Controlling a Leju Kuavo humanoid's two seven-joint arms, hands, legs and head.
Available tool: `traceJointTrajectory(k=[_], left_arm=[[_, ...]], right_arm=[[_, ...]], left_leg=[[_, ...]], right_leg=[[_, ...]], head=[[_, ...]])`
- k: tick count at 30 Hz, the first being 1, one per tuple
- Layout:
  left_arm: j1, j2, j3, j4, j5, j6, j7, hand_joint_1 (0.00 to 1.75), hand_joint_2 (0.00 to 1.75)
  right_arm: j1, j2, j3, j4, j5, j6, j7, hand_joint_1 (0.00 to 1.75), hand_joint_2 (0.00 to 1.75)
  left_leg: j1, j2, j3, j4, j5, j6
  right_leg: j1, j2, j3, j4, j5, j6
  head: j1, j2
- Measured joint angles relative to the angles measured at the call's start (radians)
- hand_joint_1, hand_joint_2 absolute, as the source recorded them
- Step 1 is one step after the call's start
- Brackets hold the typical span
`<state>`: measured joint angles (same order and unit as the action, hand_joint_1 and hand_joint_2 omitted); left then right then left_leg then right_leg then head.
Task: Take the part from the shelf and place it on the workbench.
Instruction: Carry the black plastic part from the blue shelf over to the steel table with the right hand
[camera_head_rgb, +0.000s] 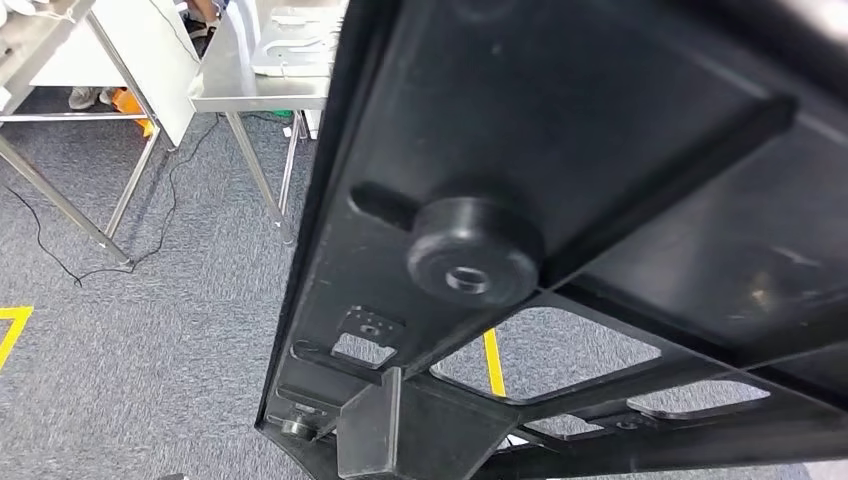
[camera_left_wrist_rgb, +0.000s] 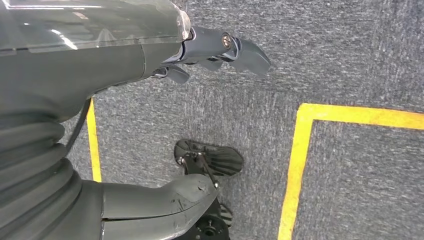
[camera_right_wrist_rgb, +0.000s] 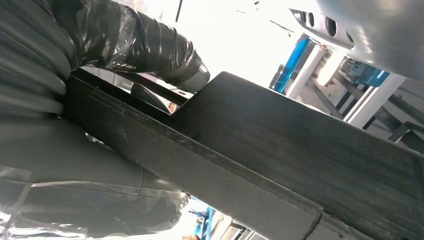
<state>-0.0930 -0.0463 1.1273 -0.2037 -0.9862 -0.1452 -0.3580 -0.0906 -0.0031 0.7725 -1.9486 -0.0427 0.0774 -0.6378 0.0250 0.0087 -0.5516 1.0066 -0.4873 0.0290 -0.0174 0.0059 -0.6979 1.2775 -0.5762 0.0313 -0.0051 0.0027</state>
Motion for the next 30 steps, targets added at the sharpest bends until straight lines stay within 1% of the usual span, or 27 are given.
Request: traceJointTrajectory(k=[1,2,3,4,5,6,7,8,9,10,12,13,14,15,16,17,18,19,21,23,24,25,26,27,28,29,30], left_arm=[[0.0,0.0,0.0,0.0,0.0,0.0,0.0,0.0,1.75],[0.0,-0.001,0.0,0.0,0.0,0.0,0.0,0.0,1.75],[0.0,-0.001,0.0,0.0,0.0,0.0,0.0,0.0,1.75],[-0.001,-0.001,0.0,0.0,0.0,0.0,0.0,0.0,1.75],[-0.002,-0.001,0.0,0.0,0.0,-0.001,0.0,0.0,1.75],[-0.002,-0.001,0.0,0.0,0.0,-0.001,0.0,0.0,1.75],[-0.003,-0.001,0.0,0.0,0.0,-0.001,0.0,0.0,1.75],[-0.004,-0.002,0.0,0.0,0.0,-0.002,0.0,0.0,1.75],[-0.005,-0.002,0.0,0.0,0.0,-0.002,0.0,0.0,1.75],[-0.006,-0.003,0.0,0.0,0.0,-0.003,0.0,0.0,1.75],[-0.005,-0.002,0.0,0.0,0.0,-0.003,-0.001,0.0,1.75],[-0.003,-0.002,0.0,0.0,0.0,-0.003,0.0,0.0,1.75],[-0.001,-0.002,0.0,0.0,0.0,-0.003,0.0,0.0,1.75],[0.0,-0.002,0.0,0.0,0.0,-0.003,0.0,0.0,1.75],[0.0,-0.002,0.0,0.0,0.0,-0.003,0.0,0.0,1.75],[0.001,-0.001,0.0,0.0,0.0,-0.003,0.0,0.0,1.75],[0.0,-0.001,0.0,0.0,0.0,-0.003,-0.001,0.0,1.75],[0.0,0.0,0.0,0.0,0.0,-0.003,-0.001,0.0,1.75],[-0.001,0.0,0.0,0.0,0.0,-0.003,-0.002,0.0,1.75],[0.0,0.0,0.0,0.0,0.0,-0.003,-0.003,0.0,1.75],[-0.001,0.0,0.001,0.0,0.0,-0.003,-0.003,0.0,1.75],[-0.001,0.0,0.001,0.0,0.0,-0.004,-0.004,0.0,1.75],[-0.001,-0.001,0.001,0.0,0.0,-0.004,-0.004,0.0,1.75],[-0.001,-0.001,0.001,0.0,0.0,-0.004,-0.004,0.0,1.75],[0.0,-0.001,0.001,0.0,0.0,-0.004,-0.005,0.0,1.75],[0.002,-0.001,0.001,0.0,0.0,-0.005,-0.005,0.0,1.75],[0.003,-0.001,0.002,0.0,0.0,-0.005,-0.005,0.0,1.75]], right_arm=[[0.0,0.0,0.0,0.0,0.0,0.0,0.0,1.75,1.75],[0.0,0.0,0.0,0.0,0.0,-0.001,0.0,1.75,1.75],[-0.001,0.0,0.0,0.001,0.0,-0.001,0.0,1.75,1.75],[-0.001,0.0,0.001,0.001,0.001,-0.002,0.0,1.75,1.75],[0.0,0.0,0.001,0.002,0.001,-0.002,-0.001,1.75,1.75],[0.0,0.0,0.001,0.002,0.001,-0.003,-0.001,1.75,1.75],[0.0,0.0,0.002,0.002,0.001,-0.003,-0.002,1.75,1.75],[0.0,0.0,0.002,0.003,0.001,-0.003,-0.002,1.75,1.75],[0.0,0.0,0.003,0.003,0.002,-0.003,-0.002,1.75,1.75],[-0.001,0.0,0.004,0.003,0.002,-0.003,-0.002,1.75,1.75],[0.0,0.0,0.006,0.003,0.002,-0.003,-0.002,1.75,1.75],[0.0,0.0,0.007,0.004,0.002,-0.003,-0.002,1.75,1.75],[0.0,0.0,0.007,0.005,0.002,-0.003,-0.002,1.75,1.75],[0.0,0.0,0.008,0.006,0.002,-0.003,-0.002,1.75,1.75],[0.0,0.0,0.008,0.007,0.002,-0.003,-0.003,1.75,1.75],[0.0,0.0,0.008,0.007,0.002,-0.003,-0.003,1.75,1.75],[0.0,0.0,0.008,0.007,0.002,-0.003,-0.003,1.75,1.75],[0.0,0.0,0.008,0.008,0.002,-0.003,-0.003,1.75,1.75],[0.0,0.0,0.008,0.008,0.002,-0.004,-0.004,1.75,1.75],[0.001,0.0,0.008,0.008,0.002,-0.004,-0.004,1.75,1.75],[0.001,0.0,0.008,0.008,0.002,-0.006,-0.004,1.75,1.75],[0.0,0.0,0.008,0.008,0.003,-0.008,-0.004,1.75,1.75],[0.0,0.0,0.008,0.009,0.005,-0.01,-0.004,1.75,1.75],[0.001,-0.001,0.008,0.01,0.007,-0.013,-0.004,1.75,1.75],[0.002,-0.002,0.008,0.012,0.01,-0.016,-0.003,1.75,1.75],[0.004,-0.003,0.008,0.015,0.013,-0.018,-0.002,1.75,1.75],[0.005,-0.004,0.008,0.018,0.014,-0.019,0.0,1.75,1.75]], left_leg=[[0.002,-0.001,0.009,0.0,-0.006,-0.004],[0.004,-0.001,0.018,0.0,-0.013,-0.01],[0.004,-0.002,0.025,0.002,-0.02,-0.017],[0.003,-0.002,0.029,0.001,-0.026,-0.024],[0.002,-0.001,0.03,-0.001,-0.03,-0.031],[0.001,0.0,0.033,-0.004,-0.033,-0.037],[0.003,0.001,0.037,-0.008,-0.036,-0.043],[0.004,0.002,0.039,-0.001,-0.042,-0.048],[0.005,0.002,0.032,0.023,-0.056,-0.051],[0.005,0.001,0.011,0.07,-0.079,-0.053],[0.004,0.0,-0.067,0.21,-0.135,-0.053],[0.003,0.0,-0.106,0.27,-0.15,-0.052],[0.002,0.0,-0.131,0.297,-0.144,-0.049],[0.0,-0.001,-0.136,0.284,-0.117,-0.044],[-0.003,-0.001,-0.122,0.234,-0.074,-0.037],[-0.008,-0.002,-0.098,0.163,-0.029,-0.027],[-0.013,-0.002,-0.072,0.099,0.0,-0.018],[-0.018,-0.002,-0.052,0.054,0.016,-0.01],[-0.024,-0.001,-0.037,0.02,0.013,-0.001],[-0.021,-0.003,-0.022,0.005,0.013,0.006],[-0.018,-0.004,-0.012,-0.002,0.013,0.01],[-0.015,-0.005,-0.001,-0.008,0.012,0.013],[-0.014,-0.004,0.005,-0.011,0.009,0.015],[-0.013,-0.004,0.01,-0.011,0.005,0.016],[-0.013,-0.004,0.014,-0.011,0.0,0.016],[-0.012,-0.004,0.02,-0.011,-0.006,0.014],[-0.011,-0.004,0.029,-0.011,-0.013,0.011]], right_leg=[[-0.003,-0.002,0.021,-0.06,0.048,0.002],[-0.005,-0.005,0.05,-0.128,0.086,0.004],[-0.003,-0.006,0.076,-0.188,0.111,0.002],[-0.001,-0.008,0.092,-0.226,0.12,-0.002],[0.003,-0.007,0.098,-0.239,0.114,-0.008],[0.006,-0.006,0.099,-0.243,0.11,-0.017],[0.004,-0.004,0.102,-0.245,0.108,-0.025],[0.003,-0.002,0.107,-0.248,0.105,-0.033],[0.002,-0.002,0.114,-0.252,0.103,-0.041],[0.002,-0.003,0.121,-0.255,0.1,-0.049],[0.008,-0.004,0.13,-0.255,0.091,-0.06],[0.012,-0.002,0.135,-0.255,0.086,-0.063],[0.016,-0.001,0.141,-0.255,0.08,-0.065],[0.019,0.001,0.15,-0.255,0.074,-0.066],[0.023,0.003,0.16,-0.255,0.067,-0.066],[0.024,0.003,0.17,-0.255,0.06,-0.066],[0.027,0.004,0.178,-0.255,0.052,-0.063],[0.028,0.005,0.183,-0.257,0.046,-0.059],[0.029,0.005,0.191,-0.257,0.045,-0.047],[0.027,0.005,0.197,-0.247,0.047,-0.036],[0.027,0.004,0.189,-0.228,0.039,-0.031],[0.025,0.003,0.171,-0.193,0.02,-0.026],[0.021,0.003,0.14,-0.142,-0.005,-0.019],[0.018,0.002,0.1,-0.082,-0.031,-0.013],[0.013,0.001,0.059,-0.029,-0.049,-0.008],[0.009,0.0,0.03,-0.001,-0.048,-0.005],[0.005,-0.001,0.017,-0.007,-0.027,-0.003]], head=[[0.0,0.0],[0.0,0.0],[0.0,0.0],[0.0,0.0],[0.0,0.0],[0.0,0.0],[0.0,0.0],[0.0,0.0],[0.0,0.0],[0.0,0.0],[0.0,0.0],[0.0,0.0],[0.0,0.0],[0.0,0.0],[0.0,0.0],[0.0,0.0],[0.0,0.0],[0.0,0.0],[0.0,0.0],[0.0,0.0],[0.0,0.0],[0.0,0.0],[0.0,0.0],[0.0,0.0],[0.0,0.0],[0.0,0.0],[0.0,0.0]])
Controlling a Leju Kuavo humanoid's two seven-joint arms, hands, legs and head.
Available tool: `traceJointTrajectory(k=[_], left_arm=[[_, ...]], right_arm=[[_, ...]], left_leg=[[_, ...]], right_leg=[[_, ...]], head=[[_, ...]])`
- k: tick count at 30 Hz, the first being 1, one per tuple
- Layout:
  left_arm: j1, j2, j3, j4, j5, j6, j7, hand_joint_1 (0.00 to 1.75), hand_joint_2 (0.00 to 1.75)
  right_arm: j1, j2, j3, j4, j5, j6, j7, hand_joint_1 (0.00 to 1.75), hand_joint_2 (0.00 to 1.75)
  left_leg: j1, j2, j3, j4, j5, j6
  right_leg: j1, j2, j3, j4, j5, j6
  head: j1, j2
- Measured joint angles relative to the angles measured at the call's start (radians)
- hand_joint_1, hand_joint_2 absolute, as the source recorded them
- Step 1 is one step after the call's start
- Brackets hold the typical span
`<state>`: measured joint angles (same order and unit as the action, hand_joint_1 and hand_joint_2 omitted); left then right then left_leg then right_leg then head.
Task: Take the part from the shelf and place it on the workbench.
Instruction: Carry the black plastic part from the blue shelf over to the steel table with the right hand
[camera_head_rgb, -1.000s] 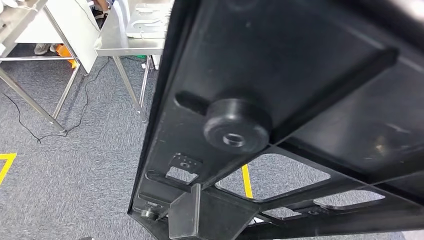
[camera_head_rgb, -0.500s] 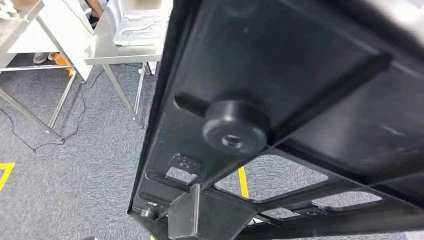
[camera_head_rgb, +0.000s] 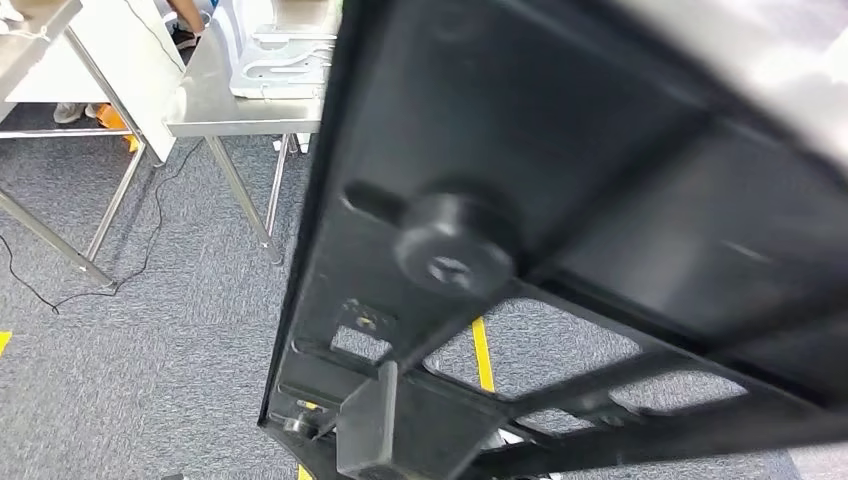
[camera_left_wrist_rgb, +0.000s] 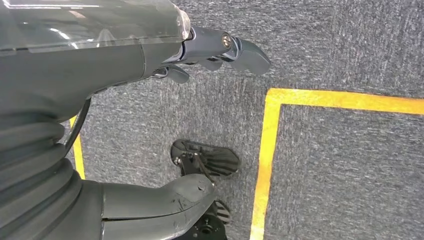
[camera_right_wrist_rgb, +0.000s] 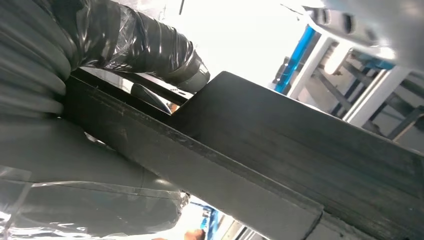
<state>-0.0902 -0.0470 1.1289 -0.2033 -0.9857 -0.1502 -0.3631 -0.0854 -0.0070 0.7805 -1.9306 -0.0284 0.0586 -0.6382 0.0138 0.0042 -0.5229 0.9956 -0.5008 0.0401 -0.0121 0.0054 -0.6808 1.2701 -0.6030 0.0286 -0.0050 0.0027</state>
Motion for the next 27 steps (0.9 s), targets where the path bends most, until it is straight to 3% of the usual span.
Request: traceJointTrajectory(k=[2,3,5,6,9,11,13,14,15,16,18,19,21,24,25,27], left_arm=[[0.001,0.0,0.0,0.0,0.0,-0.001,0.0,0.0,1.75],[0.001,-0.001,0.0,0.0,0.0,-0.001,0.0,0.0,1.75],[0.0,0.0,0.001,0.0,0.0,-0.001,-0.001,0.0,1.75],[0.0,-0.001,0.001,0.0,0.0,-0.001,-0.001,0.0,1.75],[-0.002,-0.002,0.002,0.0,0.001,-0.001,-0.002,0.0,1.75],[-0.005,-0.002,0.004,0.0,0.002,-0.002,-0.004,0.0,1.75],[-0.004,-0.001,0.006,0.0,0.004,-0.002,-0.006,0.0,1.75],[-0.001,-0.001,0.008,0.0,0.006,-0.003,-0.008,0.0,1.75],[0.002,0.0,0.008,0.0,0.008,-0.003,-0.01,0.0,1.75],[0.004,0.0,0.009,0.0,0.01,-0.004,-0.012,0.0,1.75],[0.005,0.001,0.009,0.0,0.011,-0.005,-0.015,0.0,1.75],[0.005,0.001,0.009,0.0,0.011,-0.006,-0.017,0.0,1.75],[0.007,0.004,0.009,0.001,0.01,-0.008,-0.018,0.0,1.75],[0.011,0.006,0.01,0.001,0.009,-0.008,-0.018,0.0,1.75],[0.009,0.006,0.01,0.001,0.009,-0.008,-0.018,0.0,1.75],[0.006,0.006,0.01,0.001,0.01,-0.01,-0.019,0.0,1.75]], right_arm=[[0.001,-0.002,0.0,0.004,0.002,0.0,0.001,1.75,1.75],[0.001,-0.002,0.0,0.005,0.002,0.0,0.001,1.75,1.75],[0.001,-0.004,0.0,0.007,0.002,0.0,0.002,1.75,1.75],[0.002,-0.004,0.0,0.008,0.002,-0.001,0.002,1.75,1.75],[0.002,-0.004,0.0,0.01,0.008,-0.002,0.004,1.75,1.75],[0.0,-0.005,0.001,0.011,0.019,-0.008,0.011,1.75,1.75],[-0.001,-0.006,0.001,0.017,0.03,-0.016,0.025,1.75,1.75],[0.0,-0.007,0.001,0.02,0.033,-0.018,0.032,1.75,1.75],[0.0,-0.009,0.001,0.025,0.035,-0.019,0.039,1.75,1.75],[0.0,-0.011,0.001,0.029,0.036,-0.018,0.045,1.75,1.75],[-0.001,-0.014,0.001,0.035,0.025,-0.01,0.055,1.75,1.75],[-0.001,-0.014,0.001,0.038,0.016,-0.004,0.06,1.75,1.75],[-0.001,-0.015,0.001,0.044,0.002,0.006,0.068,1.75,1.75],[-0.001,-0.016,0.001,0.049,-0.004,0.01,0.071,1.75,1.75],[-0.001,-0.017,0.001,0.049,-0.005,0.011,0.07,1.75,1.75],[0.0,-0.021,0.001,0.047,-0.013,0.012,0.07,1.75,1.75]], left_leg=[[0.003,-0.001,0.022,0.0,-0.017,-0.007],[0.005,-0.001,0.033,0.0,-0.025,-0.012],[0.005,-0.001,0.045,-0.002,-0.039,-0.026],[0.005,0.0,0.05,0.002,-0.042,-0.034],[0.007,0.002,0.055,0.041,-0.051,-0.052],[0.009,0.001,0.01,0.127,-0.088,-0.055],[0.008,0.0,-0.071,0.245,-0.139,-0.056],[0.008,0.0,-0.104,0.28,-0.148,-0.054],[0.007,0.0,-0.123,0.284,-0.135,-0.051],[0.005,0.0,-0.124,0.251,-0.099,-0.045],[-0.004,0.002,-0.096,0.133,-0.009,-0.029],[-0.01,0.003,-0.085,0.087,0.005,-0.021],[-0.02,0.003,-0.073,0.049,0.005,-0.008],[-0.012,-0.002,-0.042,0.017,0.018,0.004],[-0.008,-0.003,-0.029,0.01,0.018,0.005],[-0.004,-0.005,-0.014,0.004,0.013,0.008]], right_leg=[[-0.005,-0.003,0.026,-0.109,0.093,0.001],[-0.004,-0.005,0.045,-0.166,0.124,0.0],[0.003,-0.009,0.064,-0.225,0.133,-0.011],[0.006,-0.009,0.065,-0.225,0.124,-0.02],[0.005,-0.006,0.089,-0.232,0.133,-0.048],[0.006,-0.009,0.104,-0.236,0.124,-0.06],[0.011,-0.012,0.112,-0.236,0.113,-0.068],[0.014,-0.013,0.118,-0.236,0.107,-0.07],[0.018,-0.014,0.126,-0.236,0.1,-0.071],[0.021,-0.015,0.136,-0.236,0.092,-0.071],[0.025,-0.02,0.158,-0.237,0.076,-0.068],[0.025,-0.022,0.165,-0.238,0.07,-0.066],[0.023,-0.025,0.171,-0.239,0.065,-0.055],[0.023,-0.021,0.178,-0.213,0.066,-0.037],[0.022,-0.017,0.168,-0.189,0.055,-0.031],[0.015,-0.009,0.11,-0.094,0.006,-0.018]], head=[[0.0,0.0],[0.0,0.0],[0.0,0.0],[0.0,0.0],[0.0,0.0],[0.0,0.0],[-0.001,0.0],[-0.001,0.0],[-0.001,0.0],[-0.001,0.0],[0.0,0.0],[-0.001,0.0],[0.0,0.0],[0.0,0.0],[0.0,0.0],[0.0,0.0]])
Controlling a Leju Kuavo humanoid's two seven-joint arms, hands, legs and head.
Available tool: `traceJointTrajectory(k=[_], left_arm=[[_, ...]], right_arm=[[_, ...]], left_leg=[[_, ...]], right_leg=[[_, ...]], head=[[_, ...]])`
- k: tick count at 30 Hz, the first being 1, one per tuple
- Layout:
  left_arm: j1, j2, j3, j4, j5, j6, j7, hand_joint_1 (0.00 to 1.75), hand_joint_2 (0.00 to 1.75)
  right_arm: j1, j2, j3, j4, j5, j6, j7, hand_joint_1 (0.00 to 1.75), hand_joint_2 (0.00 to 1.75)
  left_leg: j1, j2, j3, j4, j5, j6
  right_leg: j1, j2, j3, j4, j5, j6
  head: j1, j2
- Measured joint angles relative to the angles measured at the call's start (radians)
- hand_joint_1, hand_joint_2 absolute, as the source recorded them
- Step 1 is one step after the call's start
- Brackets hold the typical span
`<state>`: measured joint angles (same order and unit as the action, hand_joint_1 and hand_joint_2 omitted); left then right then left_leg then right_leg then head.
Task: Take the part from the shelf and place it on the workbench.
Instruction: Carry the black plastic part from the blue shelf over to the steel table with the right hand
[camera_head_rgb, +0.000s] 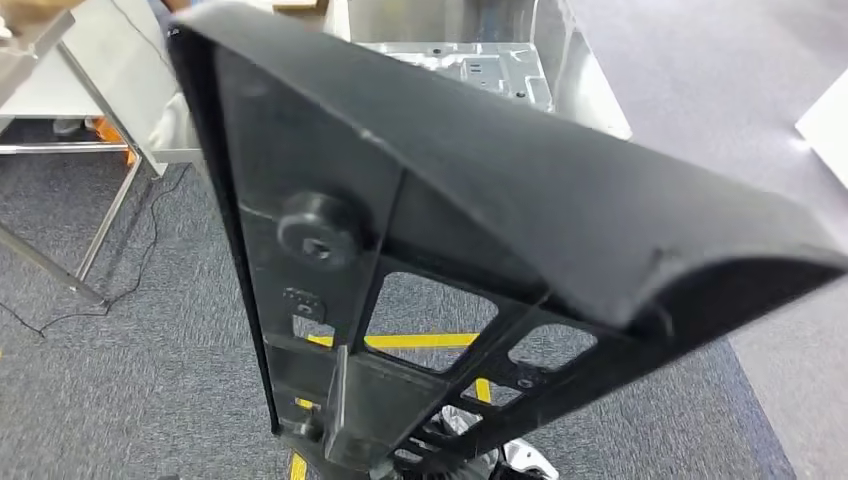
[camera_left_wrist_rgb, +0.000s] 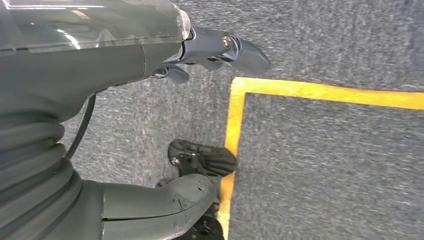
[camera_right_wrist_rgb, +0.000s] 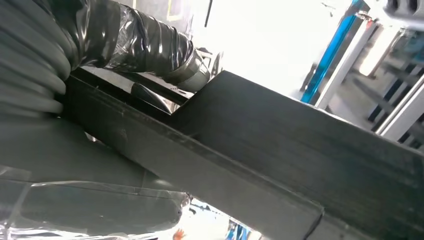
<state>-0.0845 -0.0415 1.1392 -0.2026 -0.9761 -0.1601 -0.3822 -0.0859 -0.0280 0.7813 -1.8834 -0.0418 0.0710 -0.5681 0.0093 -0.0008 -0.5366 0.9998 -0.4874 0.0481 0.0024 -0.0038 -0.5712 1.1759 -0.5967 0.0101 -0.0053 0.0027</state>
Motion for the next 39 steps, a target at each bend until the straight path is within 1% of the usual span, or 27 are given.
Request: traceJointTrajectory(k=[2,3,4,6,7,8,9,12,13,14,15,17,18,19,20,22,24,25,28,29,30,32,33,34,35,37,39], left_arm=[[0.003,0.0,0.002,0.0,0.001,-0.002,-0.002,0.0,1.75],[0.006,0.0,0.003,0.0,0.002,-0.003,-0.003,0.0,1.75],[0.009,0.0,0.003,0.0,0.002,-0.003,-0.003,0.0,1.75],[0.012,0.0,0.004,0.0,0.002,-0.003,-0.004,0.0,1.75],[0.012,0.0,0.005,0.0,0.002,-0.003,-0.005,0.0,1.75],[0.011,0.0,0.005,0.0,0.002,-0.003,-0.005,0.0,1.75],[0.011,0.0,0.005,0.0,0.002,-0.003,-0.005,0.0,1.75],[0.009,0.0,0.005,0.0,0.003,-0.003,-0.006,0.0,1.75],[0.008,-0.001,0.006,0.0,0.003,-0.004,-0.007,0.0,1.75],[0.007,-0.001,0.006,0.0,0.003,-0.004,-0.008,0.0,1.75],[0.006,-0.001,0.006,0.0,0.003,-0.004,-0.009,0.0,1.75],[0.008,-0.001,0.006,0.0,0.003,-0.004,-0.01,0.0,1.75],[0.009,-0.001,0.006,0.0,0.004,-0.004,-0.011,0.0,1.75],[0.011,-0.001,0.006,0.0,0.004,-0.004,-0.011,0.0,1.75],[0.011,-0.001,0.006,0.0,0.004,-0.004,-0.011,0.0,1.75],[0.011,0.0,0.006,0.0,0.004,-0.004,-0.011,0.0,1.75],[0.011,0.001,0.006,0.0,0.003,-0.004,-0.011,0.0,1.75],[0.011,0.002,0.006,0.0,0.003,-0.004,-0.011,0.0,1.75],[0.011,0.001,0.007,0.0,0.003,-0.004,-0.011,0.0,1.75],[0.01,0.0,0.007,0.0,0.003,-0.004,-0.011,0.0,1.75],[0.009,0.0,0.007,0.0,0.003,-0.004,-0.011,0.0,1.75],[0.008,0.0,0.007,0.0,0.002,-0.004,-0.011,0.0,1.75],[0.008,0.0,0.007,0.0,0.002,-0.004,-0.011,0.0,1.75],[0.009,0.0,0.007,0.0,0.002,-0.004,-0.011,0.0,1.75],[0.009,0.0,0.007,0.0,0.002,-0.003,-0.011,0.0,1.75],[0.01,-0.001,0.008,0.0,0.002,-0.003,-0.01,0.0,1.75],[0.009,-0.002,0.009,0.001,0.002,-0.003,-0.01,0.0,1.75]], right_arm=[[0.006,-0.009,0.0,-0.006,-0.013,0.003,0.002,1.75,1.75],[0.01,-0.015,0.0,-0.01,-0.018,0.004,0.004,1.75,1.75],[0.014,-0.019,0.0,-0.014,-0.021,0.005,0.005,1.75,1.75],[0.017,-0.025,0.0,-0.02,-0.023,0.005,0.008,1.75,1.75],[0.018,-0.028,0.0,-0.022,-0.023,0.005,0.008,1.75,1.75],[0.018,-0.03,0.0,-0.025,-0.024,0.005,0.008,1.75,1.75],[0.02,-0.032,0.0,-0.027,-0.024,0.005,0.009,1.75,1.75],[0.022,-0.034,0.0,-0.035,-0.025,0.006,0.01,1.75,1.75],[0.021,-0.034,0.0,-0.038,-0.025,0.007,0.01,1.75,1.75],[0.02,-0.034,0.0,-0.04,-0.025,0.008,0.01,1.75,1.75],[0.02,-0.034,0.0,-0.042,-0.025,0.009,0.011,1.75,1.75],[0.02,-0.034,0.0,-0.042,-0.025,0.01,0.012,1.75,1.75],[0.021,-0.034,0.0,-0.042,-0.025,0.01,0.014,1.75,1.75],[0.022,-0.034,0.0,-0.042,-0.025,0.011,0.015,1.75,1.75],[0.022,-0.034,0.0,-0.042,-0.024,0.013,0.016,1.75,1.75],[0.02,-0.034,0.0,-0.042,-0.022,0.016,0.016,1.75,1.75],[0.016,-0.034,0.0,-0.039,-0.02,0.017,0.017,1.75,1.75],[0.015,-0.034,0.0,-0.038,-0.02,0.017,0.017,1.75,1.75],[0.011,-0.034,0.0,-0.035,-0.02,0.019,0.018,1.75,1.75],[0.009,-0.034,0.0,-0.034,-0.02,0.02,0.018,1.75,1.75],[0.007,-0.034,0.0,-0.033,-0.019,0.021,0.018,1.75,1.75],[0.005,-0.034,0.0,-0.031,-0.019,0.022,0.018,1.75,1.75],[0.005,-0.035,0.0,-0.029,-0.018,0.022,0.018,1.75,1.75],[0.006,-0.035,0.0,-0.027,-0.017,0.022,0.018,1.75,1.75],[0.006,-0.035,0.0,-0.025,-0.016,0.022,0.018,1.75,1.75],[0.006,-0.036,0.0,-0.023,-0.011,0.022,0.017,1.75,1.75],[0.008,-0.037,0.0,-0.019,-0.006,0.022,0.012,1.75,1.75]], left_leg=[[0.001,-0.003,0.009,0.0,-0.012,-0.001],[0.003,-0.004,0.018,0.0,-0.02,-0.004],[0.005,-0.006,0.03,0.0,-0.029,-0.008],[0.011,-0.008,0.057,0.0,-0.05,-0.018],[0.012,-0.009,0.068,0.001,-0.06,-0.024],[0.013,-0.01,0.073,0.002,-0.069,-0.031],[0.012,-0.01,0.079,0.002,-0.076,-0.039],[0.013,-0.007,0.09,0.016,-0.077,-0.057],[0.014,-0.006,0.079,0.042,-0.076,-0.06],[0.014,-0.006,0.055,0.087,-0.082,-0.062],[0.014,-0.005,0.017,0.148,-0.098,-0.064],[0.013,-0.005,-0.072,0.269,-0.151,-0.067],[0.012,-0.005,-0.105,0.299,-0.167,-0.066],[0.011,-0.005,-0.123,0.298,-0.163,-0.063],[0.009,-0.005,-0.126,0.265,-0.133,-0.057],[-0.001,-0.002,-0.105,0.145,-0.031,-0.036],[-0.013,0.001,-0.087,0.059,0.023,-0.018],[-0.016,0.002,-0.085,0.043,0.026,-0.014],[-0.009,-0.003,-0.059,0.022,0.029,-0.007],[-0.006,-0.004,-0.046,0.016,0.028,-0.005],[-0.005,-0.005,-0.036,0.012,0.025,-0.003],[-0.005,-0.005,-0.023,0.011,0.014,0.001],[-0.005,-0.006,-0.017,0.011,0.006,0.001],[-0.005,-0.007,-0.008,0.011,-0.002,0.0],[-0.005,-0.008,0.004,0.011,-0.011,-0.002],[-0.005,-0.01,0.031,0.01,-0.032,-0.007],[-0.006,-0.012,0.048,0.011,-0.051,-0.017]], right_leg=[[-0.009,0.002,-0.08,0.102,-0.041,0.01],[-0.013,0.002,-0.105,0.116,-0.037,0.014],[-0.017,0.001,-0.111,0.095,-0.01,0.018],[-0.024,0.001,-0.087,-0.021,0.087,0.024],[-0.024,0.0,-0.074,-0.072,0.117,0.023],[-0.021,-0.001,-0.067,-0.104,0.138,0.017],[-0.019,-0.001,-0.066,-0.115,0.144,0.009],[-0.016,0.001,-0.053,-0.121,0.137,-0.02],[-0.017,0.0,-0.042,-0.127,0.134,-0.027],[-0.018,0.0,-0.031,-0.133,0.13,-0.032],[-0.018,-0.001,-0.022,-0.138,0.125,-0.037],[-0.015,0.0,-0.008,-0.142,0.114,-0.043],[-0.013,0.001,0.001,-0.143,0.106,-0.044],[-0.01,0.002,0.011,-0.143,0.098,-0.045],[-0.007,0.003,0.023,-0.143,0.089,-0.045],[-0.002,0.002,0.048,-0.143,0.071,-0.043],[0.0,0.003,0.06,-0.146,0.057,-0.036],[0.001,0.004,0.063,-0.145,0.055,-0.03],[0.003,0.004,0.07,-0.128,0.049,-0.014],[0.002,0.005,0.057,-0.098,0.037,-0.009],[0.001,0.005,0.029,-0.048,0.017,-0.003],[-0.002,0.005,-0.054,0.074,-0.032,0.003],[-0.004,0.005,-0.091,0.114,-0.047,0.004],[-0.005,0.005,-0.113,0.124,-0.044,0.004],[-0.006,0.005,-0.119,0.1,-0.021,0.003],[-0.006,0.005,-0.093,-0.017,0.08,-0.004],[0.0,0.005,-0.072,-0.106,0.141,-0.014]], head=[[0.0,0.0],[0.0,0.0],[0.0,0.0],[0.0,0.0],[0.0,0.0],[0.0,0.0],[0.001,0.0],[0.001,0.0],[0.001,0.0],[0.001,0.0],[0.001,0.0],[0.001,0.0],[0.001,0.0],[0.001,0.0],[0.001,0.0],[0.001,0.0],[0.001,0.0],[0.001,0.0],[0.001,0.0],[0.001,0.0],[0.001,0.0],[0.001,0.0],[0.001,0.0],[0.001,0.0],[0.001,0.0],[0.001,0.0],[0.001,0.0]])
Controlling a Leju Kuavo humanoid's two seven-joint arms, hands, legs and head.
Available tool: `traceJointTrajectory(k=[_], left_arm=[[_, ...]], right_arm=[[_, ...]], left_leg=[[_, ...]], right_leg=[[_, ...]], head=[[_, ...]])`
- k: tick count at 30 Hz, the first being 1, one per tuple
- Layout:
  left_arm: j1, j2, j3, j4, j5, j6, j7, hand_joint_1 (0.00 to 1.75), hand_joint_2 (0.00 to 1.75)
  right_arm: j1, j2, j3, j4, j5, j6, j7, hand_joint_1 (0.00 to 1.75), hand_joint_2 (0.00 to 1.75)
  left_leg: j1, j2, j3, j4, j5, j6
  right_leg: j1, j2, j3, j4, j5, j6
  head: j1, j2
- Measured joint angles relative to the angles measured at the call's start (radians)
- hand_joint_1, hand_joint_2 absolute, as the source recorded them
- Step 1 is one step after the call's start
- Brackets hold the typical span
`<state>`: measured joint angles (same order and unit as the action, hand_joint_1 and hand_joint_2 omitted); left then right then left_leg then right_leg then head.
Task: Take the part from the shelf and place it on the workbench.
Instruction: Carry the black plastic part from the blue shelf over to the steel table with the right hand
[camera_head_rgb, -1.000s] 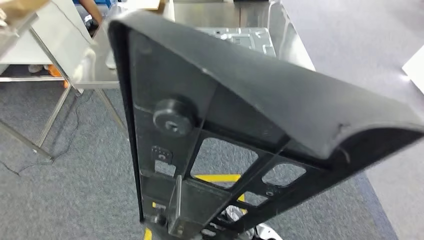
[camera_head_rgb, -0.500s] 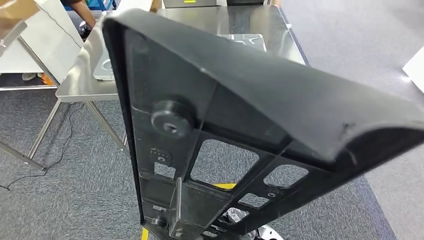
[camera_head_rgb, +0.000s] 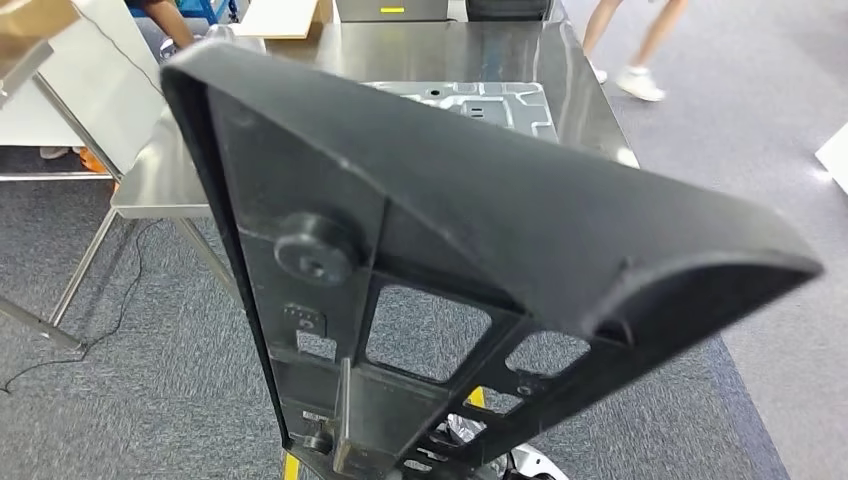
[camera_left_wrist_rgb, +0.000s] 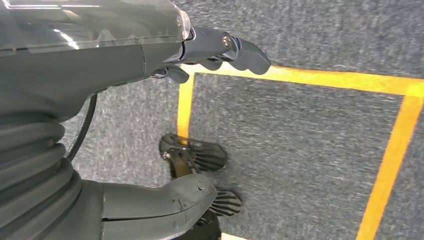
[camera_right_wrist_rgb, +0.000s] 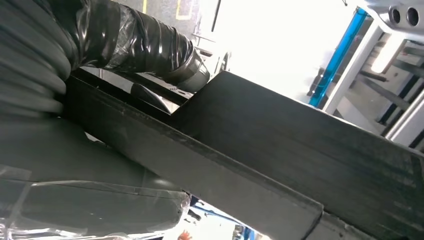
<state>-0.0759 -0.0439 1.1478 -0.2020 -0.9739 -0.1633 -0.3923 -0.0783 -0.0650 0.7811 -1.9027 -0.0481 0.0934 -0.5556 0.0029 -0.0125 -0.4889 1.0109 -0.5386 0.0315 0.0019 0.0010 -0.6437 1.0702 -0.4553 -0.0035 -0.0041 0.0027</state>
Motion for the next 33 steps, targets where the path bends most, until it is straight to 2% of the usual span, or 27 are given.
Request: traceJointTrajectory(k=[1,3,5,6,8,9,10,11,12,13,14,15,16,17,19,20,22,24,25,26,27,28,29,30,31,33], left_arm=[[0.0,0.0,0.001,0.0,0.0,0.0,0.0,0.0,1.75],[-0.002,0.0,0.003,0.0,0.0,0.0,0.001,0.0,1.75],[-0.003,-0.001,0.004,0.0,0.0,-0.001,0.001,0.0,1.75],[-0.004,-0.002,0.004,0.0,0.0,-0.001,0.001,0.0,1.75],[-0.004,-0.002,0.005,0.0,0.0,-0.002,0.0,0.0,1.75],[-0.003,-0.002,0.005,0.0,0.0,-0.002,0.0,0.0,1.75],[-0.002,-0.002,0.006,0.0,0.0,-0.002,0.0,0.0,1.75],[-0.001,-0.002,0.006,0.0,0.0,-0.002,0.0,0.0,1.75],[-0.001,-0.002,0.006,0.0,0.0,-0.002,0.0,0.0,1.75],[0.0,-0.002,0.006,0.0,0.0,-0.002,0.0,0.0,1.75],[0.0,-0.002,0.006,0.0,0.001,-0.002,0.0,0.0,1.75],[-0.001,-0.002,0.006,0.0,0.001,-0.003,0.0,0.0,1.75],[-0.001,-0.001,0.006,0.0,0.001,-0.003,0.0,0.0,1.75],[0.0,-0.001,0.007,0.0,0.001,-0.003,0.0,0.0,1.75],[0.0,-0.001,0.007,0.0,0.001,-0.003,0.0,0.0,1.75],[0.0,-0.001,0.007,0.0,0.001,-0.003,-0.001,0.0,1.75],[-0.003,-0.001,0.007,0.0,0.001,-0.003,-0.001,0.0,1.75],[-0.003,-0.001,0.008,0.0,0.001,-0.003,-0.001,0.0,1.75],[-0.002,-0.001,0.009,0.0,0.001,-0.003,-0.001,0.0,1.75],[-0.002,-0.001,0.01,0.0,0.001,-0.003,-0.001,0.0,1.75],[-0.002,-0.001,0.011,0.0,0.001,-0.003,-0.001,0.0,1.75],[-0.002,-0.001,0.011,0.0,0.001,-0.003,-0.001,0.0,1.75],[-0.002,-0.001,0.012,0.0,0.001,-0.003,-0.001,0.0,1.75],[-0.004,-0.001,0.012,0.0,0.001,-0.003,-0.001,0.0,1.75],[-0.005,-0.001,0.013,0.0,0.001,-0.003,-0.001,0.0,1.75],[-0.009,-0.002,0.013,0.0,0.001,-0.003,-0.001,0.0,1.75]], right_arm=[[0.001,0.0,0.0,0.002,0.002,0.0,-0.002,1.75,1.75],[0.004,0.0,0.0,0.005,0.004,0.001,-0.004,1.75,1.75],[0.004,0.0,0.0,0.006,0.004,0.001,-0.005,1.75,1.75],[0.003,0.0,0.0,0.006,0.004,0.001,-0.005,1.75,1.75],[0.003,0.001,0.0,0.008,0.004,0.003,-0.006,1.75,1.75],[0.003,0.001,0.0,0.009,0.004,0.004,-0.006,1.75,1.75],[0.003,0.001,0.0,0.01,0.004,0.005,-0.006,1.75,1.75],[0.003,0.001,0.0,0.012,0.004,0.006,-0.006,1.75,1.75],[0.003,0.001,0.0,0.012,0.004,0.006,-0.006,1.75,1.75],[0.003,0.001,0.0,0.012,0.004,0.006,-0.006,1.75,1.75],[0.002,0.001,0.0,0.012,0.005,0.006,-0.006,1.75,1.75],[0.002,0.001,0.0,0.013,0.005,0.006,-0.006,1.75,1.75],[0.001,0.001,0.0,0.013,0.005,0.006,-0.006,1.75,1.75],[0.001,0.001,0.0,0.014,0.006,0.006,-0.006,1.75,1.75],[0.0,0.001,0.0,0.013,0.006,0.006,-0.005,1.75,1.75],[-0.001,0.001,0.0,0.013,0.006,0.006,-0.006,1.75,1.75],[-0.003,0.001,0.0,0.013,0.006,0.006,-0.006,1.75,1.75],[-0.003,0.0,0.0,0.013,0.006,0.006,-0.006,1.75,1.75],[-0.002,0.0,0.0,0.014,0.006,0.006,-0.006,1.75,1.75],[-0.002,0.0,0.0,0.014,0.006,0.006,-0.006,1.75,1.75],[-0.002,0.0,0.0,0.014,0.006,0.006,-0.006,1.75,1.75],[-0.002,0.0,0.0,0.015,0.006,0.006,-0.006,1.75,1.75],[-0.002,-0.001,0.0,0.015,0.006,0.006,-0.006,1.75,1.75],[-0.003,-0.001,0.0,0.016,0.006,0.006,-0.006,1.75,1.75],[-0.003,-0.001,0.0,0.016,0.006,0.007,-0.005,1.75,1.75],[-0.003,-0.001,0.0,0.016,0.006,0.008,-0.005,1.75,1.75]], left_leg=[[-0.001,0.0,0.005,0.002,-0.006,-0.006],[-0.001,0.001,0.012,0.007,-0.012,-0.018],[0.0,0.003,-0.001,0.05,-0.015,-0.027],[0.001,0.004,-0.027,0.095,-0.026,-0.031],[0.004,0.006,-0.105,0.211,-0.068,-0.041],[0.006,0.006,-0.141,0.254,-0.088,-0.044],[0.007,0.006,-0.167,0.27,-0.093,-0.046],[0.008,0.006,-0.176,0.254,-0.075,-0.046],[0.008,0.006,-0.169,0.206,-0.036,-0.044],[0.008,0.008,-0.154,0.14,0.017,-0.039],[0.005,0.009,-0.142,0.085,0.054,-0.035],[0.001,0.009,-0.132,0.045,0.078,-0.029],[-0.003,0.01,-0.129,0.026,0.088,-0.023],[-0.006,0.01,-0.128,0.023,0.083,-0.018],[-0.002,0.008,-0.111,0.01,0.089,-0.005],[0.0,0.007,-0.099,0.004,0.088,0.001],[0.003,0.007,-0.078,-0.005,0.079,0.011],[0.002,0.006,-0.066,-0.006,0.066,0.015],[0.002,0.006,-0.058,-0.005,0.058,0.014],[0.002,0.005,-0.048,-0.005,0.05,0.013],[0.002,0.004,-0.035,-0.005,0.041,0.011],[0.002,0.004,-0.021,-0.005,0.03,0.008],[0.002,0.003,-0.008,-0.005,0.021,0.005],[0.001,0.003,0.0,-0.005,0.013,0.0],[0.001,0.003,0.003,-0.007,0.006,-0.006],[0.0,0.004,0.008,-0.002,0.002,-0.019]], right_leg=[[0.003,0.001,0.003,-0.013,0.007,-0.006],[0.002,0.002,0.013,-0.018,0.003,-0.018],[-0.002,0.001,0.036,-0.031,-0.004,-0.03],[-0.004,0.0,0.046,-0.036,-0.008,-0.034],[-0.004,-0.001,0.06,-0.039,-0.02,-0.039],[-0.004,0.0,0.067,-0.039,-0.027,-0.04],[-0.004,0.001,0.076,-0.039,-0.035,-0.039],[-0.004,0.001,0.086,-0.039,-0.043,-0.038],[-0.004,0.002,0.099,-0.039,-0.052,-0.036],[-0.004,0.001,0.111,-0.039,-0.062,-0.033],[-0.004,0.001,0.12,-0.04,-0.07,-0.03],[-0.004,0.001,0.125,-0.041,-0.076,-0.025],[-0.004,0.001,0.128,-0.042,-0.08,-0.019],[-0.003,0.002,0.131,-0.041,-0.079,-0.013],[-0.003,0.002,0.134,-0.029,-0.079,-0.002],[-0.003,0.001,0.126,-0.005,-0.082,0.003],[-0.006,0.001,0.077,0.09,-0.119,0.01],[-0.008,0.001,0.0,0.198,-0.165,0.019],[-0.009,0.001,-0.028,0.223,-0.168,0.022],[-0.009,0.0,-0.04,0.215,-0.147,0.022],[-0.009,0.0,-0.035,0.173,-0.104,0.02],[-0.009,0.0,-0.019,0.11,-0.053,0.016],[-0.007,0.0,-0.004,0.057,-0.017,0.011],[-0.003,0.0,0.008,0.012,0.002,0.005],[0.001,0.001,0.012,-0.01,0.007,-0.001],[0.003,0.002,0.018,-0.024,0.001,-0.014]], head=[[0.0,0.0],[-0.001,0.0],[-0.001,0.0],[-0.001,0.0],[-0.001,0.0],[0.0,0.0],[0.0,0.0],[0.0,0.0],[0.0,0.0],[0.0,0.0],[0.0,0.0],[0.0,0.0],[0.0,0.0],[0.0,0.0],[-0.001,0.0],[0.0,0.0],[0.0,0.0],[0.0,0.0],[0.0,0.0],[0.0,0.0],[0.0,0.0],[0.0,0.0],[0.0,0.0],[0.0,0.0],[0.0,0.0],[-0.001,0.0]])
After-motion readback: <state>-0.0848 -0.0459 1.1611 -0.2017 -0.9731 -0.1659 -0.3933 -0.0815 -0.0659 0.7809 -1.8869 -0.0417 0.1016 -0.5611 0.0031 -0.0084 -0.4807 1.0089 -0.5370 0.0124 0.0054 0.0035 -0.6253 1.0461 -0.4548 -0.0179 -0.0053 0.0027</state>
